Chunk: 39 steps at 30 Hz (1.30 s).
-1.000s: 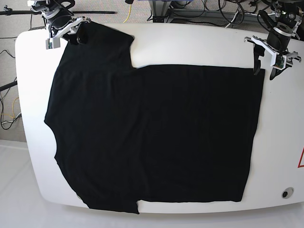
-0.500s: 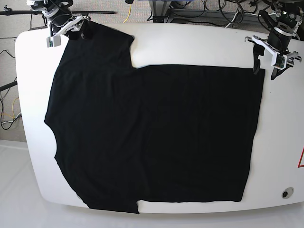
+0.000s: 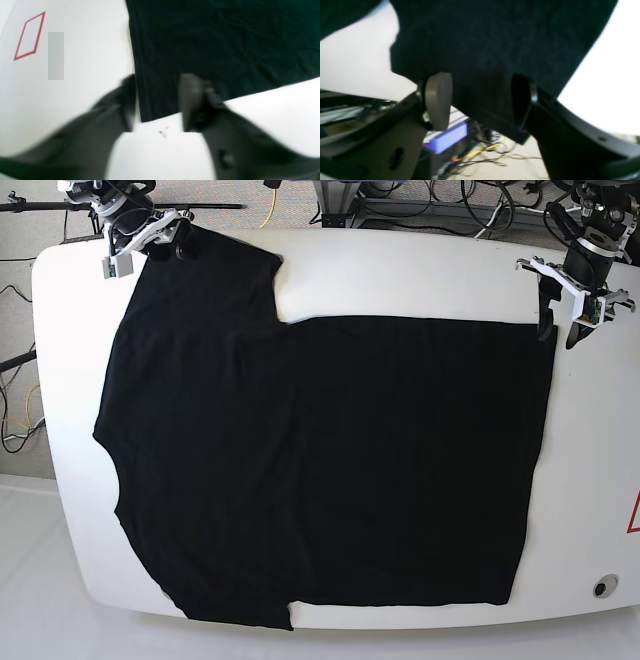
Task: Fold the T-shirt properly
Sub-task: 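Lift the gripped shoulder edges slightly with both grippers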
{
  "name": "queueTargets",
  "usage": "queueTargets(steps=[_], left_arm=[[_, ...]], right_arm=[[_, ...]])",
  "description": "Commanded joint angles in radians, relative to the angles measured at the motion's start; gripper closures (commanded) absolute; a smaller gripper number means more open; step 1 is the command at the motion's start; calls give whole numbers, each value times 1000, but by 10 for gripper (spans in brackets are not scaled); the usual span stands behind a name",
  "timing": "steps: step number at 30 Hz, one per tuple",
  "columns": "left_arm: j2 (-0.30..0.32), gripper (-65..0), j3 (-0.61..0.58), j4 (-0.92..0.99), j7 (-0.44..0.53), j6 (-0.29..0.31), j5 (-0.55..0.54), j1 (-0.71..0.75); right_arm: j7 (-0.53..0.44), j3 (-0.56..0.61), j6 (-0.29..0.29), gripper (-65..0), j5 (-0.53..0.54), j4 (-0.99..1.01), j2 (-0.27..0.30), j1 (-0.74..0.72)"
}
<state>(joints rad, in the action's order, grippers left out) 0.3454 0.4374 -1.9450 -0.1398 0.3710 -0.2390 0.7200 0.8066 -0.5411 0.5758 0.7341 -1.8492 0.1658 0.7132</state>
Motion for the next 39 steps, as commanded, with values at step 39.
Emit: queueTargets(steps=[39], left_arm=[[1, -348, -10, -11, -36, 48, -16, -12]], right_arm=[[-51, 4, 30, -376, -125, 17, 5, -7]])
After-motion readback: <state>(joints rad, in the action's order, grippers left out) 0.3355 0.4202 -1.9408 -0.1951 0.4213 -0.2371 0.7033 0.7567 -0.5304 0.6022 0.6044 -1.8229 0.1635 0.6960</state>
